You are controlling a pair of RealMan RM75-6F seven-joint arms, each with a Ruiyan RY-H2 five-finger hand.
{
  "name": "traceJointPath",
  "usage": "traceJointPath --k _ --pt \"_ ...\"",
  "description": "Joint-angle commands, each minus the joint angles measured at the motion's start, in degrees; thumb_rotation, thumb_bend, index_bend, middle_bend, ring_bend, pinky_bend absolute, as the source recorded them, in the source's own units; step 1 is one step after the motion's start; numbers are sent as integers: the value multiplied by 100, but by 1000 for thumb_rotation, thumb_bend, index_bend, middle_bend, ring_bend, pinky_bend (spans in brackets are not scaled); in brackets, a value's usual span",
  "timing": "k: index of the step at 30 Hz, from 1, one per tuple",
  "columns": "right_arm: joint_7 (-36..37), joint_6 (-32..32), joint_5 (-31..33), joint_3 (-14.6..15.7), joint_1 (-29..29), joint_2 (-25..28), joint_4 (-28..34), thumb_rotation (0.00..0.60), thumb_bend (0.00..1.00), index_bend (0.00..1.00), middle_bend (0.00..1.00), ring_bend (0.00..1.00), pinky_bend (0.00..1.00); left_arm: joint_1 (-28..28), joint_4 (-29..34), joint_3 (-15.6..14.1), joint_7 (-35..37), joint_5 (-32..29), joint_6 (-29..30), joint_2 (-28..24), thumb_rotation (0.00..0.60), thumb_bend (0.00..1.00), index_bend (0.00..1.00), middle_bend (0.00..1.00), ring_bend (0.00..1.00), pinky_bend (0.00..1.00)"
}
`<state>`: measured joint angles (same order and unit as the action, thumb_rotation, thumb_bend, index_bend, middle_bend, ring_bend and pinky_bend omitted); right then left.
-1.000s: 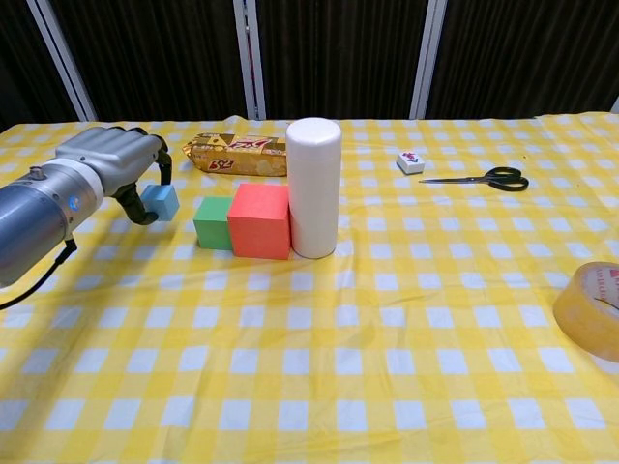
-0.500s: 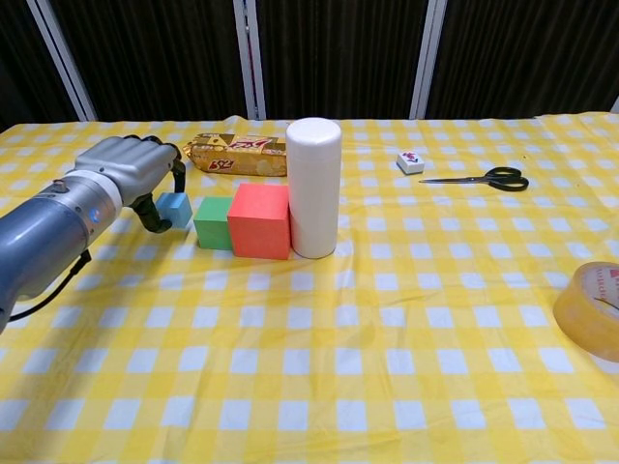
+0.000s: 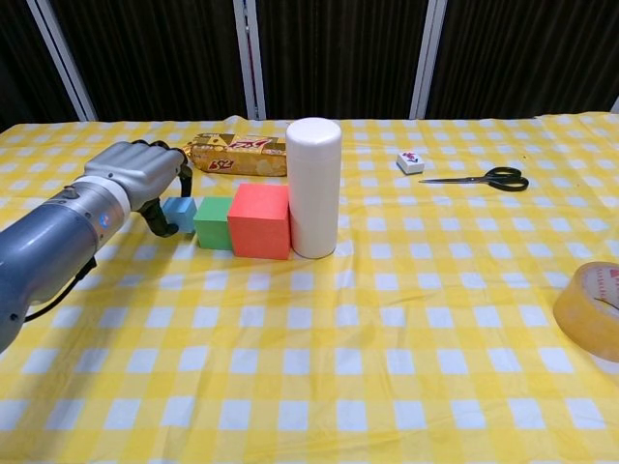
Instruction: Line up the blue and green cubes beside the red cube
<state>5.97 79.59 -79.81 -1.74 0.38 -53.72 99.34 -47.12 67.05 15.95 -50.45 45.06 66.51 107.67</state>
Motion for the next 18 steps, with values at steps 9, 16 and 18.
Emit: traceJointPath --k 9,16,18 --pt "10 15 -11 -1 -7 -2 -3 600 317 211 0 0 0 -23 -47 28 -47 -30 -9 66 600 396 461 71 0 0" --pt "27 27 -24 1 -13 3 -8 600 317 211 0 0 0 -47 -73 35 -62 -23 -22 112 600 397 461 71 0 0" --pt "29 32 -27 -2 -12 8 1 600 317 212 0 0 0 -50 -84 36 -59 -22 -29 128 600 396 461 71 0 0"
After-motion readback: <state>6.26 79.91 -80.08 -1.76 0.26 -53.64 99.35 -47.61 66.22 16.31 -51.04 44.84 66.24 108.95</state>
